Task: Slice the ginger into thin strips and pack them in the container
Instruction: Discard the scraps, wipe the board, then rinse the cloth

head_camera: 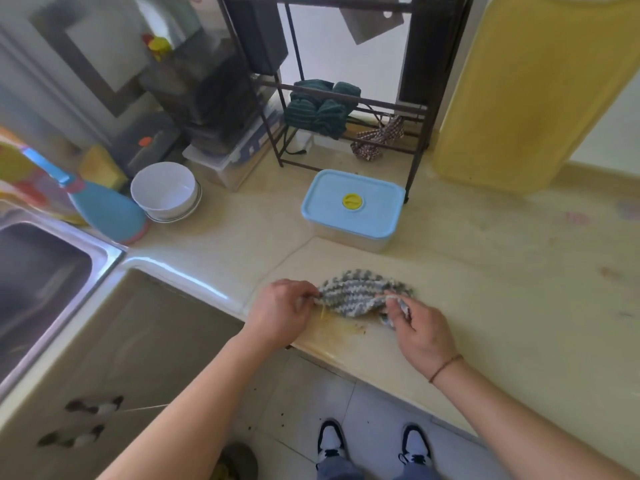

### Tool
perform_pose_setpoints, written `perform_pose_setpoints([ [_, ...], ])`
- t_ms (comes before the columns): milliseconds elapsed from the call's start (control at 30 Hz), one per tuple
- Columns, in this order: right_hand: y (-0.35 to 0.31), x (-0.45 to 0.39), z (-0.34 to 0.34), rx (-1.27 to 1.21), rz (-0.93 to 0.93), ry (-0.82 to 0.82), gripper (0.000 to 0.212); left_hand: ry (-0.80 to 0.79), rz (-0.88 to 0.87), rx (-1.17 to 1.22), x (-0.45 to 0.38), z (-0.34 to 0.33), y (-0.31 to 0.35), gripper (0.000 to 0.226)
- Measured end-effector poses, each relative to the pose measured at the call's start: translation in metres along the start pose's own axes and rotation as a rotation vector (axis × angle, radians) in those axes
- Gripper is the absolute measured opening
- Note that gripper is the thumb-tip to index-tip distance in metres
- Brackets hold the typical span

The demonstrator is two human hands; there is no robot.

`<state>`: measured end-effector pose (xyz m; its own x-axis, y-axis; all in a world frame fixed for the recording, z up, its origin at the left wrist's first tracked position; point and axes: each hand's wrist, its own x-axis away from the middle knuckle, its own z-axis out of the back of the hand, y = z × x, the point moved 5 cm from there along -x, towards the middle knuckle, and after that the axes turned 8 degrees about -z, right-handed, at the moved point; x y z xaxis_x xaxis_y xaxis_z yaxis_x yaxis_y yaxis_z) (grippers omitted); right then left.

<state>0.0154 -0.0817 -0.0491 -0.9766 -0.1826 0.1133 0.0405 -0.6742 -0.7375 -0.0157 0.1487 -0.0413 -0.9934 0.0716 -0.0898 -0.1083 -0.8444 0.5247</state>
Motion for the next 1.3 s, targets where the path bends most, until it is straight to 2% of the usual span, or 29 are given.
perform_pose_setpoints([
  [33, 0.002, -0.004, 0.001, -0.029, -0.069, -0.027, 0.038, -0.006, 0.039, 0.030, 0.001, 0.002, 0.002, 0.019],
  [100, -0.002, -0.016, 0.011, -0.193, -0.229, 0.000, 0.049, 0.063, 0.165, 0.136, -0.003, 0.012, 0.007, 0.017],
  [167, -0.013, -0.030, 0.027, -0.407, -0.347, 0.108, 0.052, 0.176, 0.367, 0.316, -0.009, 0.023, 0.011, 0.016],
  [267, -0.032, -0.039, 0.044, -0.551, -0.411, 0.214, 0.048, 0.362, 0.654, 0.822, -0.019, 0.026, 0.023, 0.017],
  [333, -0.041, -0.036, 0.041, -0.682, -0.461, 0.181, 0.047, 0.422, 0.718, 1.079, -0.025, 0.025, 0.044, 0.018],
  [367, -0.045, -0.034, 0.034, -0.804, -0.493, 0.132, 0.045, 0.420, 0.687, 1.123, -0.028, 0.023, 0.057, 0.018],
  [433, -0.051, -0.028, 0.017, -1.063, -0.586, -0.036, 0.042, 0.346, 0.522, 1.038, -0.031, 0.021, 0.086, 0.016],
  [533, -0.055, -0.019, 0.006, -1.218, -0.593, -0.234, 0.046, 0.167, 0.191, 0.584, -0.018, 0.014, 0.124, 0.015],
  [600, -0.052, -0.017, 0.006, -1.224, -0.562, -0.249, 0.032, 0.227, -0.009, 0.375, 0.001, 0.013, 0.132, 0.021],
  [667, -0.054, -0.014, 0.004, -1.232, -0.546, -0.293, 0.028, 0.402, -0.049, 0.382, 0.028, 0.016, 0.127, 0.019],
  [733, -0.064, -0.006, -0.004, -1.249, -0.512, -0.380, 0.035, 0.646, 0.076, 0.465, 0.060, 0.021, 0.111, 0.017],
  [800, -0.083, 0.007, -0.017, -1.234, -0.460, -0.491, 0.039, 0.873, 0.342, 0.631, 0.097, 0.021, 0.084, 0.013],
  [867, -0.102, 0.031, -0.041, -1.170, -0.432, -0.615, 0.033, 1.034, 0.630, 0.812, 0.138, 0.015, 0.054, 0.014],
  [933, -0.117, 0.061, -0.076, -1.108, -0.434, -0.735, 0.030, 1.163, 0.835, 0.920, 0.184, 0.005, 0.025, 0.011],
  [1000, -0.122, 0.094, -0.119, -1.062, -0.487, -0.834, 0.030, 1.230, 0.997, 0.990, 0.233, -0.013, 0.000, 0.019],
  [1133, -0.115, 0.157, -0.218, -0.900, -0.649, -0.975, 0.025, 1.275, 1.257, 1.084, 0.328, -0.063, -0.053, 0.021],
  [1300, -0.073, 0.214, -0.347, -0.665, -0.761, -1.034, 0.027, 1.331, 1.602, 1.175, 0.437, -0.157, -0.131, 0.018],
])
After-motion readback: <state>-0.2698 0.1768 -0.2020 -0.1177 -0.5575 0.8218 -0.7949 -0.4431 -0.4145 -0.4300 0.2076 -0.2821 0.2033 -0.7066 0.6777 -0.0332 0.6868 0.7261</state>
